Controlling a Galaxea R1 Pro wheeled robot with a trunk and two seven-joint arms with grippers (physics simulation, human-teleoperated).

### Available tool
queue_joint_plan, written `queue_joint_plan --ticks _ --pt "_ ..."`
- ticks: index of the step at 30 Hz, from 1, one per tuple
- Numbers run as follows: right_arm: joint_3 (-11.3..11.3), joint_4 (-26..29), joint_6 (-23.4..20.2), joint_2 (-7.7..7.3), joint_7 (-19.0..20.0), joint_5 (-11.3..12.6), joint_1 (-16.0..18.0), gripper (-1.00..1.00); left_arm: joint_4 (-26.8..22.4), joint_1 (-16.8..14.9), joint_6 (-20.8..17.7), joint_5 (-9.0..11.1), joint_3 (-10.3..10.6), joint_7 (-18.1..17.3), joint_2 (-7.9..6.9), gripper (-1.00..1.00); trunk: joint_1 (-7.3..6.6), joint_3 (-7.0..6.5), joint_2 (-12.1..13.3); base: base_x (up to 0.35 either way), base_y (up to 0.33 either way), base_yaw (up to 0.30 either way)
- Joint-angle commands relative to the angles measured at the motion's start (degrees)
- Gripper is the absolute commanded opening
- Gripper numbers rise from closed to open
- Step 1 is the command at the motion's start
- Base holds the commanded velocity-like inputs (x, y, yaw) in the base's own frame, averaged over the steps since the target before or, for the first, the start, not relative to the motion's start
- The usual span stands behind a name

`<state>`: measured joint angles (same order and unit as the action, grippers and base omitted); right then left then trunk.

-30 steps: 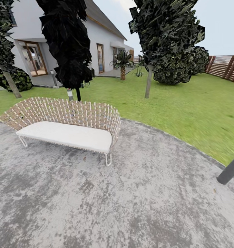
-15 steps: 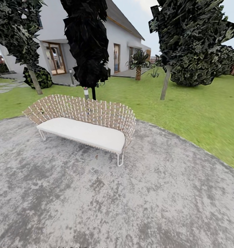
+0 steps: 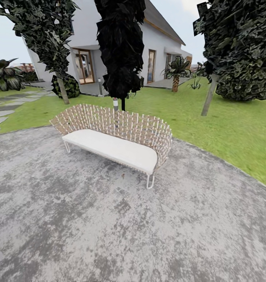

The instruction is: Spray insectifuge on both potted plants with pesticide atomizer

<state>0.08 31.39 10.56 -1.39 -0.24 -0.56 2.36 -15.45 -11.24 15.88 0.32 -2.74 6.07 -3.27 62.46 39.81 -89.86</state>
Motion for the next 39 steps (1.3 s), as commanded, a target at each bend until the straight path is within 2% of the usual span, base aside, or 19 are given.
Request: queue_joint_plan --ticks 1,8,11,15,21,34,39 --pt "0.01 -0.01 0.17 -0.01 -0.02 -0.06 0.01 1.00 0.09 -0.04 0.21 0.03 -0.16 -0.01 0.02 1.00 0.22 0.21 -0.44 0.000 0.000 0.268" --pt "-0.04 0.00 0.22 -0.04 -0.02 -0.06 0.01 1.00 0.14 -0.06 0.21 0.03 -0.16 -0.01 0.02 1.00 1.76 1.34 -3.24 0.000 0.000 0.200" --pt "-0.23 -0.14 5.07 -2.10 0.01 0.16 0.01 1.00 0.15 -0.06 0.21 0.03 -0.16 0.04 -0.02 1.00 2.42 1.87 -4.45 0.000 0.000 0.033" --pt "-0.18 -2.74 11.79 -3.49 0.05 0.36 0.01 1.00 0.16 -0.06 0.21 0.06 -0.16 0.21 -0.18 1.00 3.30 2.59 -6.05 0.000 0.000 0.009" --pt "-0.19 -8.62 14.02 -3.07 0.09 0.54 0.01 1.00 0.16 -0.08 0.21 0.26 -0.16 0.50 -0.12 1.00 4.61 3.66 -8.46 0.000 0.000 0.001" --pt "-0.25 -9.36 14.23 -2.70 0.32 0.46 0.01 1.00 0.16 -0.09 0.15 0.29 -0.33 0.68 -0.20 1.00 7.47 6.00 -13.67 0.000 0.000 0.000" --pt "-0.32 -8.95 14.23 -2.73 0.37 0.54 0.01 1.00 0.16 -0.08 0.18 0.19 -3.01 0.64 -0.19 1.00 8.57 6.89 -15.68 0.000 0.000 0.041"
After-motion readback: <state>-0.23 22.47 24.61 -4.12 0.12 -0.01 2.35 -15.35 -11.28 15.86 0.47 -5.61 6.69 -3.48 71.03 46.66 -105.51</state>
